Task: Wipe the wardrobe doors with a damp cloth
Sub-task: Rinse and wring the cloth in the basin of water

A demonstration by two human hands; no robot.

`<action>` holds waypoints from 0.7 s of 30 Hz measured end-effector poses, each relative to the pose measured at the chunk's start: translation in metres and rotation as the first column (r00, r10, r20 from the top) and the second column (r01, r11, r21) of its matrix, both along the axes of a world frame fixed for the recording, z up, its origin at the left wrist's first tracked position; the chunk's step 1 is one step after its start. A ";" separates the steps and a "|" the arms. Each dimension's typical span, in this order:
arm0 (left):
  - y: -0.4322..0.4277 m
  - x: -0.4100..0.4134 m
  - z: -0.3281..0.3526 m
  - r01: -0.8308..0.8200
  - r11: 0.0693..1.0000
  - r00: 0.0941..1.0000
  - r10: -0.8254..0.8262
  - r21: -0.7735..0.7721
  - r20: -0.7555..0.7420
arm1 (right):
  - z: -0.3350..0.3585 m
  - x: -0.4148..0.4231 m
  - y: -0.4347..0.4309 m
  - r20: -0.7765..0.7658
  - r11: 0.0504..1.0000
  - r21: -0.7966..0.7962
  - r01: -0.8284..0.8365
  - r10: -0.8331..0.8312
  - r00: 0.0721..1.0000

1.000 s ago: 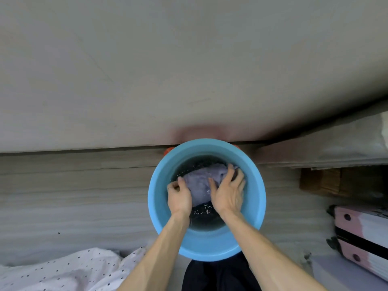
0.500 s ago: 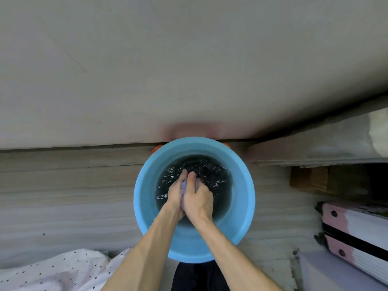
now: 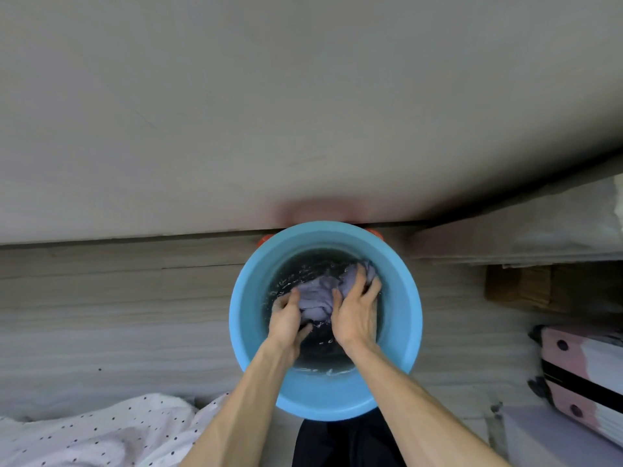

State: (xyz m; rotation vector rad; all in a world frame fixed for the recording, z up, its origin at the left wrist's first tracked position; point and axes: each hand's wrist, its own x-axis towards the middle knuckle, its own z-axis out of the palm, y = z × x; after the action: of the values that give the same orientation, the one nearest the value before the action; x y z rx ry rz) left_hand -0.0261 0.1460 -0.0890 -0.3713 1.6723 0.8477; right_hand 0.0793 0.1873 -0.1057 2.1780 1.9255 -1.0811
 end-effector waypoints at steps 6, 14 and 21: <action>0.007 0.006 -0.013 -0.047 0.995 0.996 0.040 0.088 0.077 | 0.015 -0.020 -0.006 -0.278 0.848 -0.471 0.245 -0.406 0.870; 0.023 0.005 -0.005 -0.110 0.984 0.993 0.114 0.143 -0.020 | 0.048 -0.027 -0.013 -0.439 0.944 -0.297 0.146 -0.270 0.857; 0.018 0.013 0.009 0.071 0.995 0.991 -0.077 0.066 0.106 | 0.044 -0.019 -0.018 -0.219 0.996 -0.053 0.072 -0.082 0.972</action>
State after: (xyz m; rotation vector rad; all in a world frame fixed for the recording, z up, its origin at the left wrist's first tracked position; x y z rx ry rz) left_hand -0.0134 0.1638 -0.0797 -0.3051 1.5462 0.8086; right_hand 0.0601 0.1697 -0.0613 2.2091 1.8894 -1.4214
